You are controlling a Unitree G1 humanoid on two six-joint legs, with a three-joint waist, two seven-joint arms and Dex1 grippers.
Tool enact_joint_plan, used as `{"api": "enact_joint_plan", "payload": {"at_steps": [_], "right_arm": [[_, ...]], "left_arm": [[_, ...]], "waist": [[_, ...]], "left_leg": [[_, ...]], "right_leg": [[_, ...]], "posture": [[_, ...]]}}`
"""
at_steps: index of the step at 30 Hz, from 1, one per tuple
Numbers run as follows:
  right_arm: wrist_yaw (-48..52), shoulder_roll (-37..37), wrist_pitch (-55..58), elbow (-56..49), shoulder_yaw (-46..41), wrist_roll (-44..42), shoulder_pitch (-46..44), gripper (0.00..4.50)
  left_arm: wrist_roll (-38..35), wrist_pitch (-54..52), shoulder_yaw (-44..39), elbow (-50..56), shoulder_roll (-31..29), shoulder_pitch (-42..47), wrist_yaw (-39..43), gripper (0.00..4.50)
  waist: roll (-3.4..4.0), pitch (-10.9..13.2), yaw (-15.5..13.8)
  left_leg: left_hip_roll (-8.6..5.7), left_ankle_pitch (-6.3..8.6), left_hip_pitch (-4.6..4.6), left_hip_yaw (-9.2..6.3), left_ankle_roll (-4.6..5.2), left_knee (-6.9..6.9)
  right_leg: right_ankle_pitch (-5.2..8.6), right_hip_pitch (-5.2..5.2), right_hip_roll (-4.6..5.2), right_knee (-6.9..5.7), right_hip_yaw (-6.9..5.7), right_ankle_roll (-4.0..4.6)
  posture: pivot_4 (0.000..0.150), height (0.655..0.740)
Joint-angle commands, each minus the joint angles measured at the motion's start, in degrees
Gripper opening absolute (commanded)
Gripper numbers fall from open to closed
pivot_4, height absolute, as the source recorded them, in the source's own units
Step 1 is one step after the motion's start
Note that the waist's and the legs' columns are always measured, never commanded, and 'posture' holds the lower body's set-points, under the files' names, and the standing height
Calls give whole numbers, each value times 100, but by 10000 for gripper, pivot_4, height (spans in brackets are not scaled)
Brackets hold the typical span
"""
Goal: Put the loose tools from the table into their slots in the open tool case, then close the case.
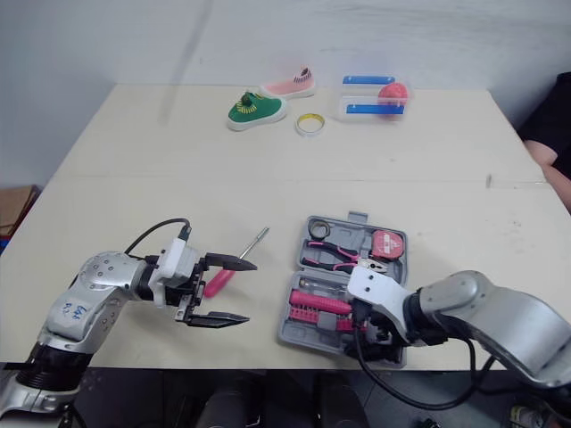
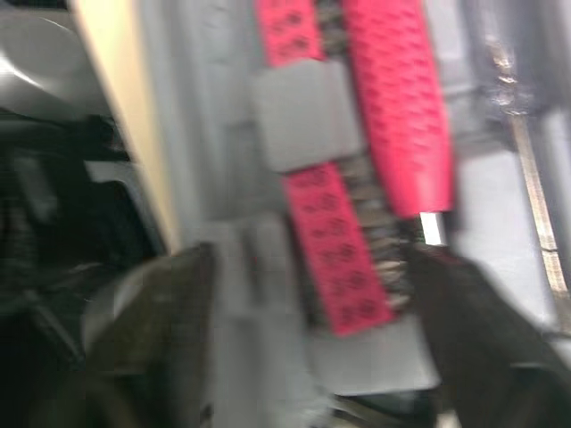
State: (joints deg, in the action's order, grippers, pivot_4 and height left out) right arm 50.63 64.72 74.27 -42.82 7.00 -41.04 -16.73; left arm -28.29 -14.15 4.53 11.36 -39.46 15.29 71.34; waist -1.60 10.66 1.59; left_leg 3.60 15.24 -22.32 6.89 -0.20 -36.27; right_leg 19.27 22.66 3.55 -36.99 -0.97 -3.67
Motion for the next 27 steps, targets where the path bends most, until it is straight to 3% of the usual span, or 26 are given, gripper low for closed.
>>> {"api": "enact_joint_plan", "payload": {"at_steps": [1, 5, 7, 8, 11, 15, 16, 20, 27], "right_arm": [[897, 718, -400, 248, -1034, -302, 511, 36997], [1658, 916, -1152, 409, -1847, -400, 1182, 36997], [1947, 328, -2022, 717, -2239, -389, 1459, 36997], [2156, 104, -2492, 863, -2398, -293, 1682, 34709], [2400, -518, -3604, 1237, -2513, 29, 2116, 24023], [2221, -968, -4452, 1502, -2085, 576, 2087, 2548], [2161, -1073, -4623, 1581, -1919, 733, 2068, 540], [2008, -1441, -5632, 1968, -1435, 1446, 1823, 540], [2031, -1458, -5986, 2151, -1034, 1727, 1746, 540]], "left_arm": [[-15, 74, -126, 73, -88, -57, 62, 45000], [-14, 138, -146, 24, -100, -92, 89, 45000], [-15, 182, -160, -27, -96, -94, 110, 45000], [-12, 207, -164, -59, -93, -94, 127, 45000], [8, 273, -158, -132, -76, -84, 172, 45000], [28, 340, -163, -213, -58, -62, 229, 45000], [37, 364, -157, -235, -55, -60, 245, 45000], [44, 390, -151, -264, -47, -61, 271, 45000], [52, 388, -157, -204, -63, -110, 242, 45000]], "waist": [[0, 1, -18], [-1, 0, -12], [-9, -3, 6], [-14, -2, 6], [-12, -1, -6], [-5, 3, 12], [-10, 1, 11], [-6, 5, 2], [-5, 5, -1]], "left_leg": [[-1, 1, 0, 0, 2, 0], [2, 4, 0, -3, 3, 3], [2, 4, 1, -1, 3, 5], [5, 5, 3, -2, 1, 5], [2, 4, 4, -2, -1, 4], [0, 3, 5, 3, -2, -4], [-1, 3, 8, 4, -1, -3], [1, 1, 9, 1, -7, -2], [0, 1, 9, 1, -7, -4]], "right_leg": [[0, -1, 1, 3, 0, 0], [0, -6, -3, 13, -5, -1], [0, -5, -4, 12, -4, -1], [0, -7, -9, 12, -4, -1], [-1, -8, -10, 10, -4, -3], [-6, -10, -8, 6, -1, -11], [-6, -10, -7, 4, 0, -12], [-4, -10, -9, 4, -3, -9], [-4, -11, -7, 1, -3, -8]], "posture": [[1500, 7400], [1500, 7400], [1500, 7400], [1500, 7400], [1500, 7400], [1500, 7400], [1500, 7400], [1500, 7400], [1500, 7400]]}}
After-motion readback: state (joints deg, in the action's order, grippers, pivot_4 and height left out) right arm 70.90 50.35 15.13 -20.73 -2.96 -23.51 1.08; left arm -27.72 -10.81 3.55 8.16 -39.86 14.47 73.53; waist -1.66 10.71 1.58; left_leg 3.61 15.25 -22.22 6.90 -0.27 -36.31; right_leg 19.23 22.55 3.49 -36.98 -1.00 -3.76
